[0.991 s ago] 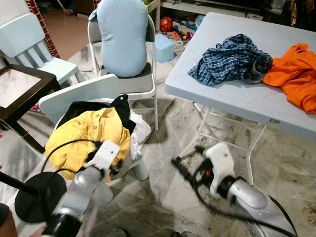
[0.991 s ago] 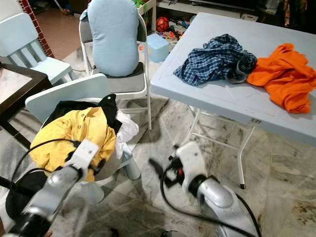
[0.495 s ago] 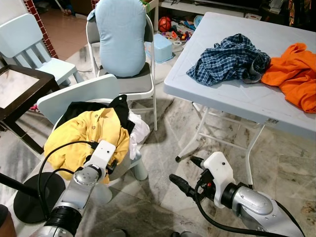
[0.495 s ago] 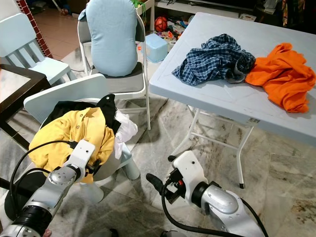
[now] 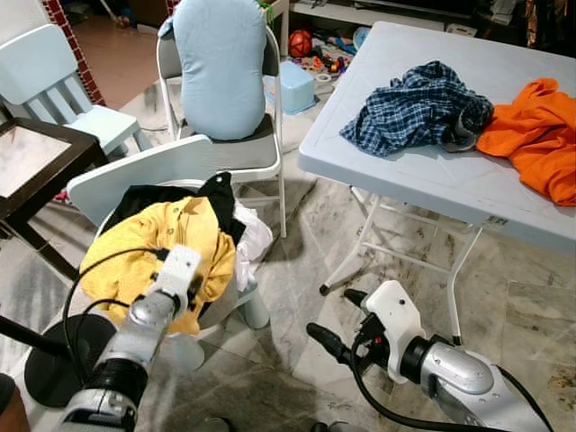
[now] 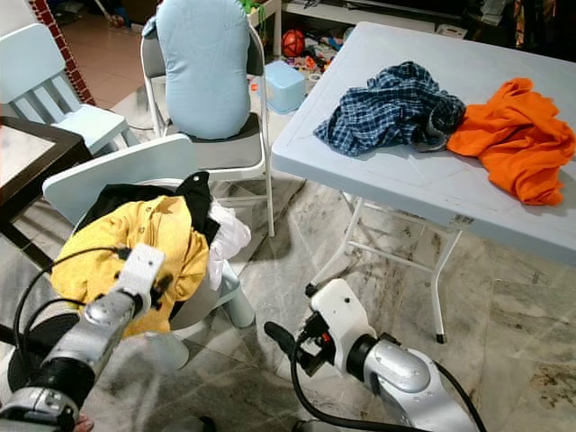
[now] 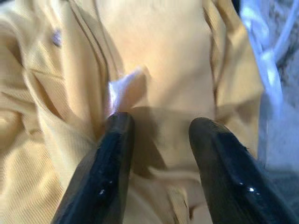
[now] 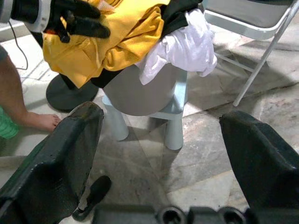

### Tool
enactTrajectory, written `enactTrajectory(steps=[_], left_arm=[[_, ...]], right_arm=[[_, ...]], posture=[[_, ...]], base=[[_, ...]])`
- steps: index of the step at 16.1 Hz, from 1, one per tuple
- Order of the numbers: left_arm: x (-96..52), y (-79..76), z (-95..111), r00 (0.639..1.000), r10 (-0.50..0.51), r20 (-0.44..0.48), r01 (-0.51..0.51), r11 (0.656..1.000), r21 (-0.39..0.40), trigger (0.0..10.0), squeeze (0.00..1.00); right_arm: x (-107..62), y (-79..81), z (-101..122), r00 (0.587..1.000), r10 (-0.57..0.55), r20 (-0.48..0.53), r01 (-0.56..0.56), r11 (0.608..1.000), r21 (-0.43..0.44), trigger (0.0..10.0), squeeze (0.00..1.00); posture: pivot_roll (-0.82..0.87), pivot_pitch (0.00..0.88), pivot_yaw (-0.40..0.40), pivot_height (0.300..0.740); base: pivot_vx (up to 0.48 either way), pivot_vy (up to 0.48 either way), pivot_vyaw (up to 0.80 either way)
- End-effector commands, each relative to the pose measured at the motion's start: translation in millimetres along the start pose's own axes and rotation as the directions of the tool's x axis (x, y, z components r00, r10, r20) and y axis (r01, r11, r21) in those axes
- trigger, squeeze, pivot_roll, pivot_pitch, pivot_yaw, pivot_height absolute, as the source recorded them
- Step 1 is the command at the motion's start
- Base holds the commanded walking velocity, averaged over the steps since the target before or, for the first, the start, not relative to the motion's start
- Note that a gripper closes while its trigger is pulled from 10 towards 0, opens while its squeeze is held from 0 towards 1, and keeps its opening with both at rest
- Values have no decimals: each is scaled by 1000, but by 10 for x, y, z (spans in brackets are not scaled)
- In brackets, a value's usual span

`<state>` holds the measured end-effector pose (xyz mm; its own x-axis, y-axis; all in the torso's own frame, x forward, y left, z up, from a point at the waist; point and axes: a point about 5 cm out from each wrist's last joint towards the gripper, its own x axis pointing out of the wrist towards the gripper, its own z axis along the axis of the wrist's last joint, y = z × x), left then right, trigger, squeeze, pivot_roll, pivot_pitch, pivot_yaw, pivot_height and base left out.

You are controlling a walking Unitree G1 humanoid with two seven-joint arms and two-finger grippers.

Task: Hang hanger

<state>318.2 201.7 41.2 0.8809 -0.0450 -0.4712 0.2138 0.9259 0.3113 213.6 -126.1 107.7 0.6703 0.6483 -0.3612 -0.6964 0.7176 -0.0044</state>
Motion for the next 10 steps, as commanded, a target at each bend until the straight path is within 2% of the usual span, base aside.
enactTrajectory(steps=[1,2,4,7,8,9,10], left_arm=[[11,17,-18,1000,11,-6,-11,999,-45,0,0],[14,18,-13,1000,11,-3,-11,999,-53,0,0],[36,17,32,1000,17,17,-14,993,-119,0,0],[42,3,48,1000,19,24,-15,989,-144,0,0],[35,5,94,998,33,57,-22,984,-178,0,0],[14,25,143,994,65,85,-49,982,-185,10000,0],[-27,22,165,991,82,109,-58,976,-208,10000,0]], right_arm=[[-38,-13,43,1000,-16,20,16,1000,-16,10000,0],[-38,-12,46,1000,-15,23,16,1000,-15,10000,0],[-45,-6,62,999,-1,34,1,1000,1,10000,0],[-50,-16,61,999,3,34,-3,1000,-3,10000,0],[-48,-21,81,999,-1,54,1,1000,-14,10000,0],[-47,-39,97,997,-16,69,16,1000,1,10000,0],[-39,-36,96,998,-12,66,13,1000,-9,10000,0]], posture=[[-73,121,-22,740],[-73,121,-22,740],[-71,121,-22,740],[-71,121,-24,740],[-72,119,-25,740],[-65,119,-24,740],[-62,119,-26,740]], base=[[0,0,0],[0,0,0],[0,0,0],[0,0,0],[0,0,0],[0,0,475],[0,0,800]])
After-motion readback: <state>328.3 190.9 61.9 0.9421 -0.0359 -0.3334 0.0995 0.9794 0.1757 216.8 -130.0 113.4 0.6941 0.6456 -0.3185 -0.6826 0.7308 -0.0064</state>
